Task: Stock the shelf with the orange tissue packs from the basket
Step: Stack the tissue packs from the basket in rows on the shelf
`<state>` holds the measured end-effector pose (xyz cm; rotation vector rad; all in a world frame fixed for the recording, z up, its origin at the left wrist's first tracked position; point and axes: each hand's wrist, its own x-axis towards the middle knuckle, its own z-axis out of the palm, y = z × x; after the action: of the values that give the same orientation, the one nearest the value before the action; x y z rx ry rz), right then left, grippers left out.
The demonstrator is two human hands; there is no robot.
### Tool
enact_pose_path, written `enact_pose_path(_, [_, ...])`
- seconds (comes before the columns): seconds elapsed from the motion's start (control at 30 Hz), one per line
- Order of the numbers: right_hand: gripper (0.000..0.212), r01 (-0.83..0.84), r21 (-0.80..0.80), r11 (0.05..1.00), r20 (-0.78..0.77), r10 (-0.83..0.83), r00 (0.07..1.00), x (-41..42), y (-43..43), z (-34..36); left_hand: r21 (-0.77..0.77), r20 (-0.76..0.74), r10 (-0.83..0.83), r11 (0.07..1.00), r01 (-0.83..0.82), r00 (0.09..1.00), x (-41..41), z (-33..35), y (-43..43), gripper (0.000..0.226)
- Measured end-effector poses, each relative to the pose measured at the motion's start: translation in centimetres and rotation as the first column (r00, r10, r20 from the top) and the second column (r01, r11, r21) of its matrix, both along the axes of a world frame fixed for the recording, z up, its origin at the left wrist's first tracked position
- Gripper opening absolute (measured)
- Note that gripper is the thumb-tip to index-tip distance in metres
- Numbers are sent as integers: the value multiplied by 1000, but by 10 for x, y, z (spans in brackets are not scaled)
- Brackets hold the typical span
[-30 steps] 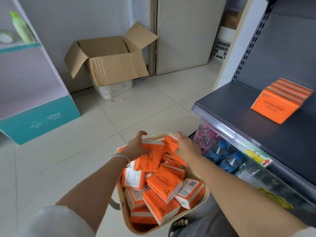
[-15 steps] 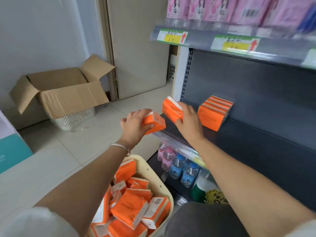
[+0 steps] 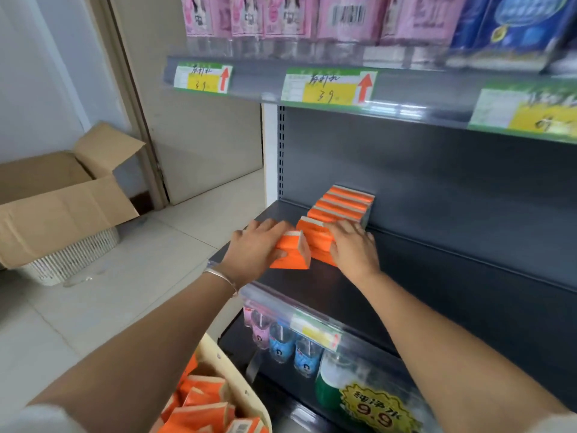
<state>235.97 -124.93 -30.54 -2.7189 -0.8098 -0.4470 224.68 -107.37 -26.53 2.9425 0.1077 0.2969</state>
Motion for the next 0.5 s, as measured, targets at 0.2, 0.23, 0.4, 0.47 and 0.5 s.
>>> enact_pose_path(0.2, [37, 82, 76, 994, 143, -92, 985, 7, -2, -2, 31, -118, -95, 995, 99, 988, 35, -4, -7, 50])
enact_pose_path(0.23, [37, 86, 111, 990, 115, -99, 988, 8, -5, -1, 27, -127, -115, 992, 120, 985, 41, -3, -10, 50])
enact_pose_path(0.4, [31, 136, 241, 961, 84, -160, 983, 10, -25, -7, -15, -158, -208, 978, 208, 965, 61, -3, -23, 50])
enact_pose_path(0.47, [30, 138, 252, 958, 86, -164, 983, 8, -31, -11, 8, -159, -219, 975, 223, 963, 65, -4, -28, 49])
enact_pose_path(0.5, [30, 139, 259, 956, 77, -164, 984, 7, -33, -13, 33, -158, -214, 974, 222, 964, 67, -4, -31, 49])
